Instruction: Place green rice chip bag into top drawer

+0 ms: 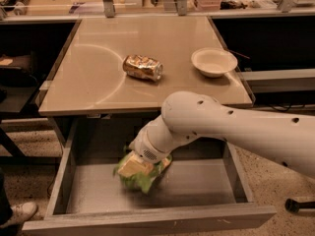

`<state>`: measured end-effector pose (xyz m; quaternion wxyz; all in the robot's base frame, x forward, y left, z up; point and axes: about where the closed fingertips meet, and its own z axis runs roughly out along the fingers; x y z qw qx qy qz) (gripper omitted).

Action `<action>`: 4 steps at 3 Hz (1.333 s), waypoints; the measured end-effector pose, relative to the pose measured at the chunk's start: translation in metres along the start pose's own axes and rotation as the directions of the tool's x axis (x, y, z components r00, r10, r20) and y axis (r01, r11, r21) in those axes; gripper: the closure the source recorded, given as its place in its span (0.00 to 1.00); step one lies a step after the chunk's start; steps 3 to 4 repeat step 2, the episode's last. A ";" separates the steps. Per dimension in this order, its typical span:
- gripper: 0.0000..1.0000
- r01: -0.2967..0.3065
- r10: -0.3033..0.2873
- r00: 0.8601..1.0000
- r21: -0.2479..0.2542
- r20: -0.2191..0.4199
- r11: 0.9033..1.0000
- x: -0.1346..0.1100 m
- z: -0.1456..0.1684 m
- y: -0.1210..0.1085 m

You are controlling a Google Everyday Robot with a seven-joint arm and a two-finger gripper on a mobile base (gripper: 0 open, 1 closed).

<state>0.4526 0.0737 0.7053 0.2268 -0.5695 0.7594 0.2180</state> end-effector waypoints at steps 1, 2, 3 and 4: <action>0.00 0.000 0.000 1.000 0.000 0.000 1.000 0.000 0.000 0.000; 0.00 0.000 0.000 1.000 0.000 0.000 1.000 0.000 0.000 0.000; 0.00 0.000 0.000 1.000 0.000 0.000 1.000 0.000 0.000 0.000; 0.00 0.000 0.000 1.000 0.000 0.000 1.000 0.000 0.000 0.000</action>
Offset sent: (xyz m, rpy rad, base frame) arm 0.0000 0.0000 0.0000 0.0000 0.0000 0.0000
